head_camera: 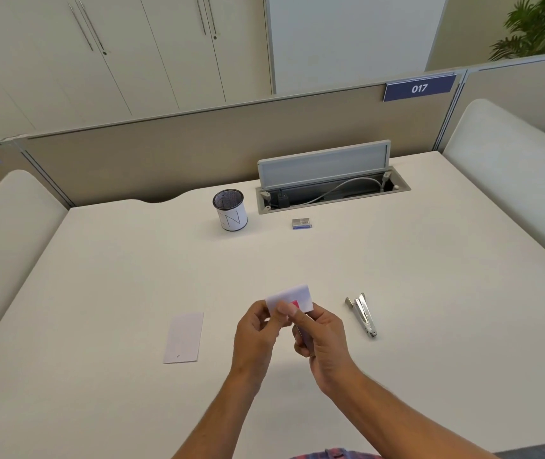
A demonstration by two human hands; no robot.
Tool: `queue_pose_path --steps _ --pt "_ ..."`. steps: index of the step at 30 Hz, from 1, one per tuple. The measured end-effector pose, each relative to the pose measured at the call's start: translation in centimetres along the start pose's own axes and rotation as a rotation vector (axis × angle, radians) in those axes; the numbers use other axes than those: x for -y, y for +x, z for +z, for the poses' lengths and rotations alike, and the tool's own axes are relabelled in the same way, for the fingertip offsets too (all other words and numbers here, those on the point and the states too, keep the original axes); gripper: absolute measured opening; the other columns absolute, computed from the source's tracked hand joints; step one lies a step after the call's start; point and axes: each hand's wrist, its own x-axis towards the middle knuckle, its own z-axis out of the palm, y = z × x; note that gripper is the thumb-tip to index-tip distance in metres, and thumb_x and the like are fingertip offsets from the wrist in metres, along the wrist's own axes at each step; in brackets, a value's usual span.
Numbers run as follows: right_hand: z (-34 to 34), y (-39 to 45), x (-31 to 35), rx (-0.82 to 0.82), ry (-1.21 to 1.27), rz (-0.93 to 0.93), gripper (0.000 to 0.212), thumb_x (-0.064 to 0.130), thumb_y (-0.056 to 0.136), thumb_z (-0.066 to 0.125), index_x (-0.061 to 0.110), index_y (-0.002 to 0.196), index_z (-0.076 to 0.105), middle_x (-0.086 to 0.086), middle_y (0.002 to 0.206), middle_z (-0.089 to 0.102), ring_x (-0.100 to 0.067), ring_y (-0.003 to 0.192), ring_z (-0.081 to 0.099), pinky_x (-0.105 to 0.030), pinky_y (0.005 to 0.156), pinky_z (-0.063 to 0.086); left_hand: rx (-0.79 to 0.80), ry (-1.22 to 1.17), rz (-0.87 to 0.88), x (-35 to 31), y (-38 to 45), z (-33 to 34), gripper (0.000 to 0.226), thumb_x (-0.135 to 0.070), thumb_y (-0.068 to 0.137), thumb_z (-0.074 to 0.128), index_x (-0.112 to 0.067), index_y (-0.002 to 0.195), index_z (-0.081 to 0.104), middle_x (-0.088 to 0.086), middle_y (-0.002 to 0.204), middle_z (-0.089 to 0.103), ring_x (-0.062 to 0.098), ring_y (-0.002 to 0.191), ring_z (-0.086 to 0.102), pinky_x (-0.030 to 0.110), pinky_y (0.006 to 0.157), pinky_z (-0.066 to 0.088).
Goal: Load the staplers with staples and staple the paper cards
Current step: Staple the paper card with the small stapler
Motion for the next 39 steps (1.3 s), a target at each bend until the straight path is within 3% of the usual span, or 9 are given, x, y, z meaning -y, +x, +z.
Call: queue_pose_path --steps 4,7,12,17,22,26,31,35,39 --pt "0.2 -0.1 -0.4 -0.028 0.002 -0.006 0.019 0.034 0.077 0.079 0.015 0.076 0.076 -0.005 0.056 0.038 -0.016 0.052 0.034 -0.023 0.046 0.032 0.078 -0.206 -0.043 0.2 -0.2 0.9 0.053 -0.054 0.076 0.078 -0.008 0.103 0.075 0.025 0.092 0.071 0.032 0.087 0.068 0.046 0.084 0.057" --pt "0.2 -0.2 -0.6 -0.04 0.01 -0.004 0.019 0.028 0.076 0.077 0.01 0.075 0.074 -0.003 0.053 0.037 -0.016 0.051 0.032 -0.023 0.045 0.029 0.014 -0.299 -0.088 0.3 -0.5 1.4 0.05 -0.045 0.077 0.081 -0.001 0.099 0.073 0.021 0.08 0.064 0.033 0.073 0.06 0.042 0.074 0.053" --pt "0.0 -0.8 -1.0 -0.06 -0.055 -0.001 0.021 0.022 0.073 0.075 0.018 0.056 0.064 0.0 0.047 0.033 -0.014 0.046 0.027 -0.02 0.044 0.023 -0.084 -0.266 -0.112 1.1 -1.4 1.7 0.032 -0.036 0.08 0.08 -0.005 0.087 0.078 0.019 0.091 0.077 0.032 0.089 0.074 0.046 0.093 0.058" --pt "-0.1 -0.9 -1.1 -0.054 -0.089 0.006 0.024 0.028 0.072 0.077 0.016 0.056 0.063 -0.003 0.048 0.033 -0.017 0.048 0.026 -0.021 0.045 0.023 -0.143 -0.225 -0.112 0.8 -2.0 2.0 0.042 -0.04 0.081 0.082 0.002 0.08 0.076 0.022 0.086 0.077 0.034 0.09 0.076 0.05 0.097 0.057" --pt "0.0 -0.4 -0.3 0.064 -0.028 0.025 0.042 0.046 0.073 0.084 0.009 0.075 0.064 -0.005 0.054 0.031 -0.018 0.049 0.027 -0.025 0.049 0.019 -0.138 -0.188 -0.017 -1.0 -1.7 1.3 0.039 -0.039 0.088 0.073 -0.001 0.087 0.076 0.018 0.088 0.078 0.031 0.092 0.075 0.041 0.089 0.059" --pt "0.1 -0.2 0.0 0.161 0.057 0.042 0.036 0.045 0.078 0.081 0.013 0.078 0.066 -0.005 0.061 0.029 -0.015 0.051 0.031 -0.025 0.048 0.019 -0.226 -0.159 0.003 -1.3 -1.1 0.9 0.033 -0.026 0.099 0.061 -0.002 0.082 0.076 0.014 0.083 0.078 0.032 0.088 0.076 0.039 0.082 0.061" --pt "-0.3 -0.2 0.4 0.181 0.211 0.115 0.041 0.049 0.096 0.061 0.009 0.097 0.066 -0.001 0.085 0.055 -0.012 0.056 0.033 -0.023 0.046 0.016 -0.274 -0.22 0.004 -1.8 -0.9 0.4 0.03 -0.026 0.103 0.055 -0.009 0.09 0.076 0.009 0.09 0.08 0.031 0.086 0.077 0.04 0.08 0.058" --pt "-0.8 -0.1 0.9 0.204 0.318 0.193 0.057 0.053 0.102 0.045 0.007 0.121 0.072 0.002 0.086 0.056 -0.011 0.056 0.031 -0.024 0.048 0.013 -0.296 -0.292 -0.044 -2.0 -0.7 -0.4 0.027 -0.029 0.104 0.054 -0.011 0.097 0.074 0.011 0.104 0.078 0.032 0.087 0.077 0.037 0.077 0.054" --pt "-1.0 0.0 0.8 0.242 0.362 0.233 0.065 0.057 0.101 0.042 0.005 0.128 0.068 0.001 0.086 0.055 -0.01 0.053 0.033 -0.025 0.048 0.013 -0.279 -0.274 -0.045 -2.2 -0.7 -0.5 0.028 -0.032 0.104 0.053 -0.012 0.098 0.073 0.01 0.101 0.079 0.028 0.081 0.077 0.035 0.074 0.053"
